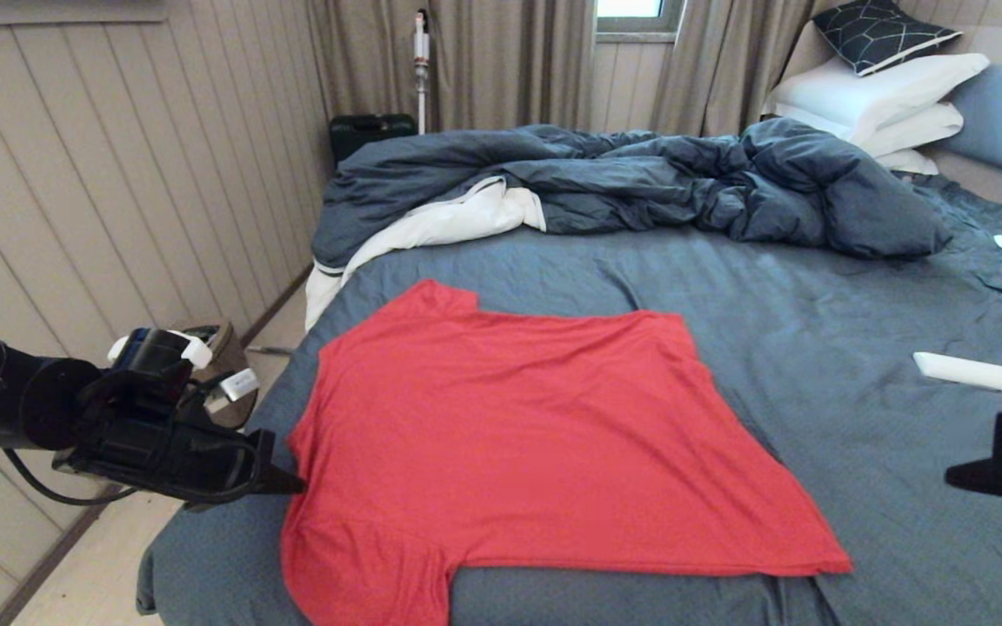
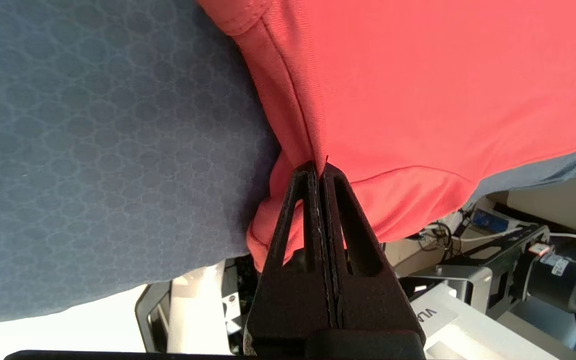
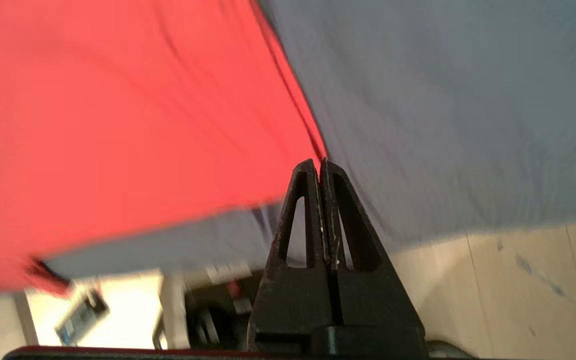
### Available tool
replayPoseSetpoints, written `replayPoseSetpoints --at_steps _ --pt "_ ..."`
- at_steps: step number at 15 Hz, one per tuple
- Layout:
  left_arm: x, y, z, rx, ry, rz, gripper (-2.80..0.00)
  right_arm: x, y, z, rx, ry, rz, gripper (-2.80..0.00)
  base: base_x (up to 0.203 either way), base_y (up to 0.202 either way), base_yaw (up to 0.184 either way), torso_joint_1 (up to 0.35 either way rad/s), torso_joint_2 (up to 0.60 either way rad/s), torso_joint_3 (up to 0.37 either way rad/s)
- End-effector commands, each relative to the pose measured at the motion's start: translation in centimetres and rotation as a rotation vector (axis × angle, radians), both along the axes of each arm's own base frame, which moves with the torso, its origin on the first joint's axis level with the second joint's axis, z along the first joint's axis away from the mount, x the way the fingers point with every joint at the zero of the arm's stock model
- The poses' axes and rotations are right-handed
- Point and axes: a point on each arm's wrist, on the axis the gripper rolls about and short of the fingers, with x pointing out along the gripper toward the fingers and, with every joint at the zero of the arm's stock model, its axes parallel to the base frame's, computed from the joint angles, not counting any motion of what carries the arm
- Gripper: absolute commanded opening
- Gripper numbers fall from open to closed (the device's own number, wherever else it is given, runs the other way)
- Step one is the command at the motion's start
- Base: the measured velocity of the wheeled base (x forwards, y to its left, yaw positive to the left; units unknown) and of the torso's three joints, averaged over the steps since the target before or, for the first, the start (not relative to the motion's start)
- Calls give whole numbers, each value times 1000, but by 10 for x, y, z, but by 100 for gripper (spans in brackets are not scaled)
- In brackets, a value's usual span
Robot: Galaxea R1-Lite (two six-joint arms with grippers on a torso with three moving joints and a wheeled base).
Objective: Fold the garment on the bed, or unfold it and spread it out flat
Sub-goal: Fold the red T-shirt
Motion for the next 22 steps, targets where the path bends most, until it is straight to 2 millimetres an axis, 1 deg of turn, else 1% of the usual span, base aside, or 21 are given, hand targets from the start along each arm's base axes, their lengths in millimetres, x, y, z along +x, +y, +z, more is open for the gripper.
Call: replayPoseSetpoints --at_steps 1,4,5,8,11,16,20,22 --pt "-2 2 4 -4 -11 5 -280 -2 2 -22 21 89 21 -280 0 0 0 0 0 0" --pt "-3 2 6 -4 -15 7 -280 2 4 -54 89 150 96 -280 0 0 0 0 0 0" --pt "-3 2 7 4 -17 15 -280 6 3 -64 98 158 101 0 0 0 0 0 0 0" --pt "-4 2 7 15 -17 27 -280 9 3 -80 106 179 114 0 0 0 0 0 0 0" --pt "-5 2 6 15 -12 28 -280 16 2 -88 110 183 115 0 0 0 0 0 0 0" --pt "-3 2 5 15 -18 28 -280 25 3 -95 162 183 150 0 0 0 0 0 0 0" --pt "0 2 4 14 -28 28 -280 40 3 -107 157 117 178 0 0 0 0 0 0 0" --pt "0 2 3 14 -24 28 -280 41 5 -109 160 119 187 0 0 0 0 0 0 0"
